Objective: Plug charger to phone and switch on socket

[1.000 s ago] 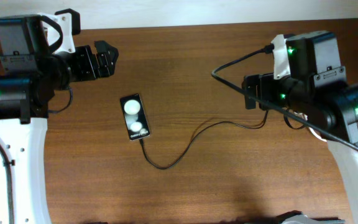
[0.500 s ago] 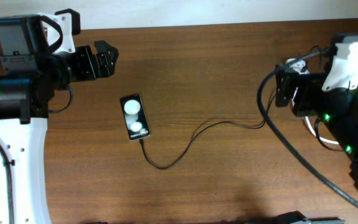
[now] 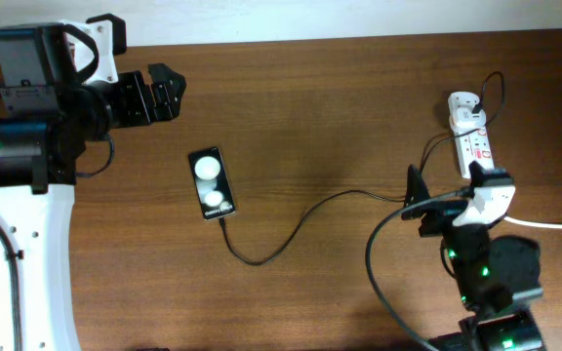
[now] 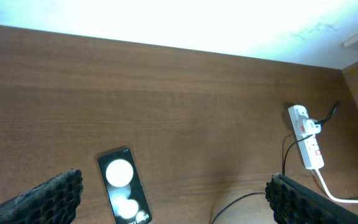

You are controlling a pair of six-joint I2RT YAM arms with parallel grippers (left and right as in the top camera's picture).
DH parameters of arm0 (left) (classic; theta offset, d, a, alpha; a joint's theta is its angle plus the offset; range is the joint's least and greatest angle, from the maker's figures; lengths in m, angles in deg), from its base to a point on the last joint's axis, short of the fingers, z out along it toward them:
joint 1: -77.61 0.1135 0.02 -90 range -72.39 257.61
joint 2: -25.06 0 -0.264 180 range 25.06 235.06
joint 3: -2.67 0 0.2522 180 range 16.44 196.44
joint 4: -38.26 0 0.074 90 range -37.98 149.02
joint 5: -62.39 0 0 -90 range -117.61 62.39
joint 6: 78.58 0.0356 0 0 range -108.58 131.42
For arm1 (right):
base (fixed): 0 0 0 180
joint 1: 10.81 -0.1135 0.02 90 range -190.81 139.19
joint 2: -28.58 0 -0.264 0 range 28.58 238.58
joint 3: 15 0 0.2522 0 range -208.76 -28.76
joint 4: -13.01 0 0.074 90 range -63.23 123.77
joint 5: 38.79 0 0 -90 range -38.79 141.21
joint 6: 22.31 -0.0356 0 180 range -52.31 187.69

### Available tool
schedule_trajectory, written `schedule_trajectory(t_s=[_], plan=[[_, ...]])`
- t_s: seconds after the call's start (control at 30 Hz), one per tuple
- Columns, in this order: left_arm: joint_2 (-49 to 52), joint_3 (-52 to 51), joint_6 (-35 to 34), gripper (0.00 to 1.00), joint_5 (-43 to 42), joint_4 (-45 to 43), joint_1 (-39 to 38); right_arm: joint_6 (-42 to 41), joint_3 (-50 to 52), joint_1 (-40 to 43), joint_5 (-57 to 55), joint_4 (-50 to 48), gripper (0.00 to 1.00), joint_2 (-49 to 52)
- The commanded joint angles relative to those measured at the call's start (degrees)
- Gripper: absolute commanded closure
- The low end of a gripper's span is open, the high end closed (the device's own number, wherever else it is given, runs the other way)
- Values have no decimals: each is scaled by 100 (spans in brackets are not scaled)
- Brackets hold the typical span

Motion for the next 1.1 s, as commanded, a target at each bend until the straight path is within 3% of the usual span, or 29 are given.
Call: schedule_trajectory(t_s=[0.0, 0.23, 0.6, 0.8, 1.07], plan=[[-35, 72, 52, 1, -17, -15, 13, 2, 715, 26, -26, -319, 1, -605], [-35, 72, 52, 1, -17, -15, 13, 0, 1716, 87, -87, -409, 1, -1707], [-35, 72, 52, 1, -17, -15, 13, 0, 2658, 133, -90, -533, 1, -2393], [-35, 72, 52, 1, -17, -15, 13, 7, 2706, 133, -133, 39, 1, -2699], [-35, 72, 52, 1, -17, -15, 13, 2, 2706, 133, -70, 33, 1, -2699]])
